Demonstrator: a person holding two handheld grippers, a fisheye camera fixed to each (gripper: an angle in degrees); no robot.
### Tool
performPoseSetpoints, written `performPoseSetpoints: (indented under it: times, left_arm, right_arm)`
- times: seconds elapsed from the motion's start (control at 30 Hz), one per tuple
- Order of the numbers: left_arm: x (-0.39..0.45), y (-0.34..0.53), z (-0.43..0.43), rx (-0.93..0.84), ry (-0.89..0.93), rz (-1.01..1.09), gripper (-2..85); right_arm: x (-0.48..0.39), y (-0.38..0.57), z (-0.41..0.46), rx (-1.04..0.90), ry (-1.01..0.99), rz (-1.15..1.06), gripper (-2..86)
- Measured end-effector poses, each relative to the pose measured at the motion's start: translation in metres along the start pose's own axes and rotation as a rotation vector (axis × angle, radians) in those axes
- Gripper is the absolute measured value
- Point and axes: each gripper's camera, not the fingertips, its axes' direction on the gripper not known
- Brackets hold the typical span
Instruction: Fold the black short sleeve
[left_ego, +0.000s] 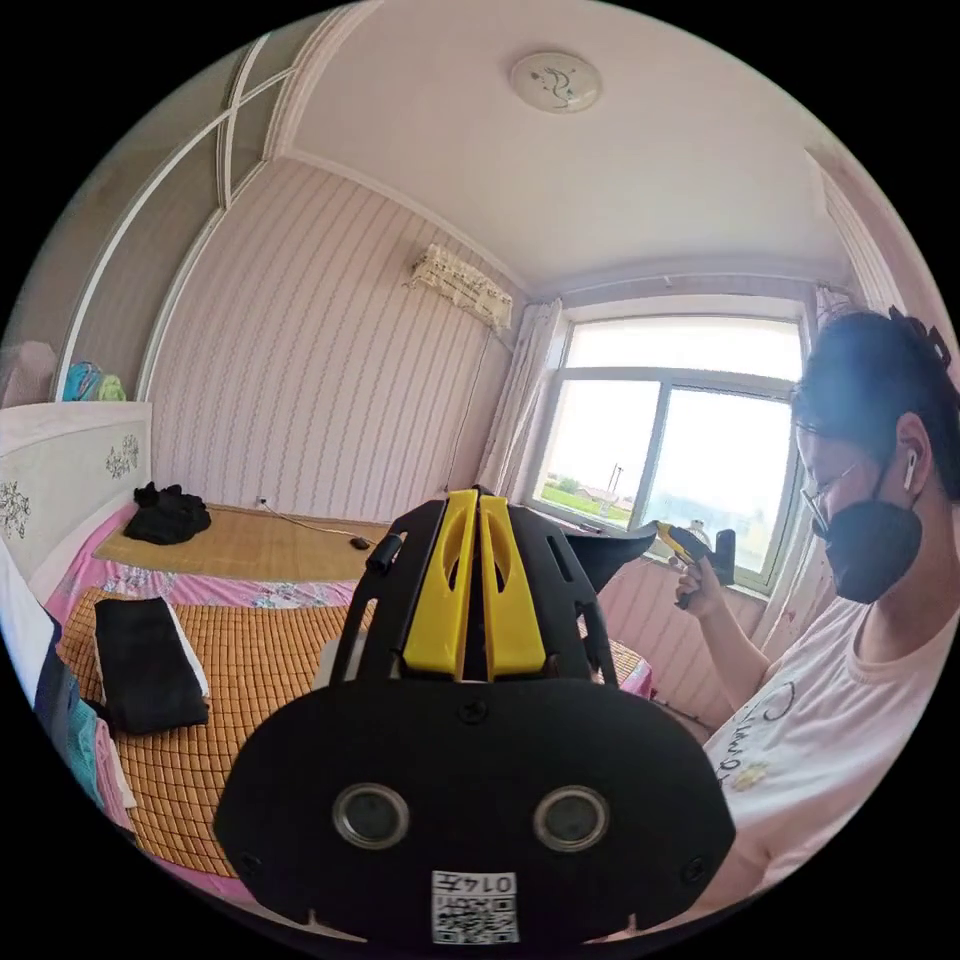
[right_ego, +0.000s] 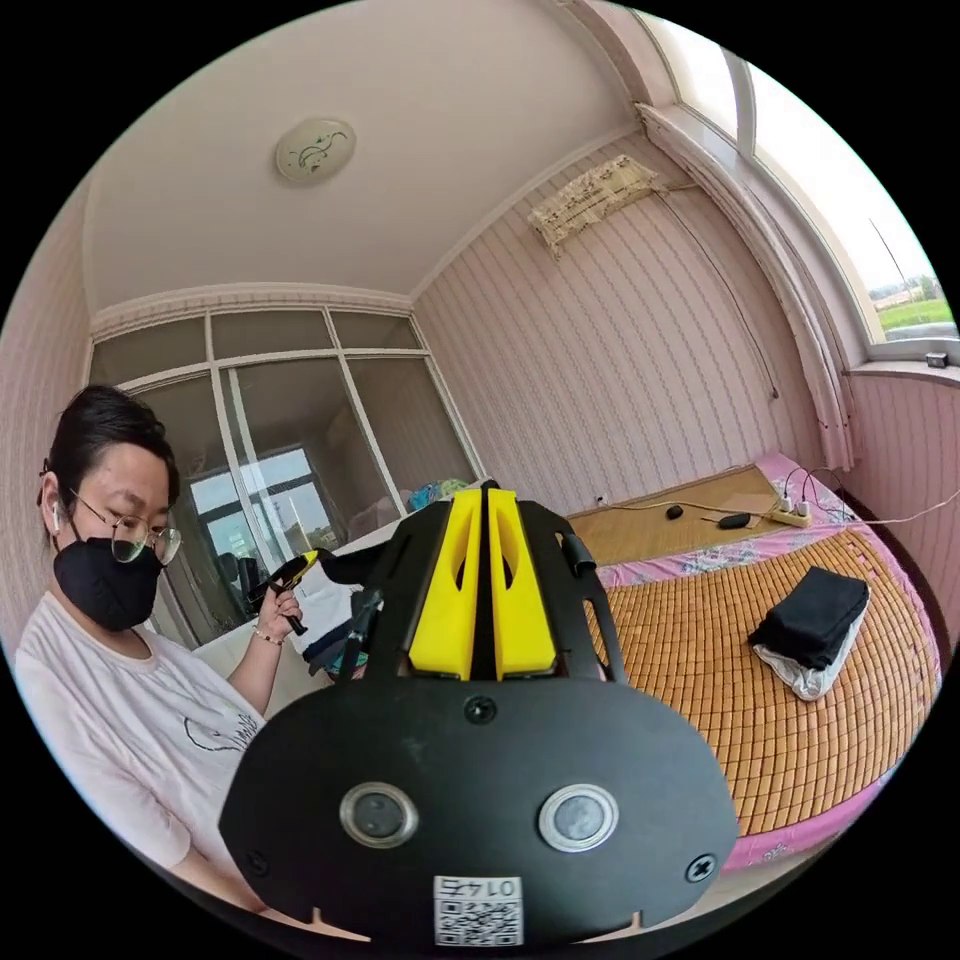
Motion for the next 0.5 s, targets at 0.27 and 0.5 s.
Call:
performPoseSetpoints:
  times: [0.27, 0.5]
  left_arm:
    - [0.054, -0.133, -0.074, 0.254, 0.025, 0.182, -1.0]
    - [-0.018, -0.145, 0.037, 0.047, -0.067, 0.06, -1.0]
  right_arm:
    - [-0.106, -0.112, -0.042, 0.152, -0.109, -0.304, 0.4]
    - [-0.035, -0.13, 0.086, -0.134, 0.148, -0.225, 0.5]
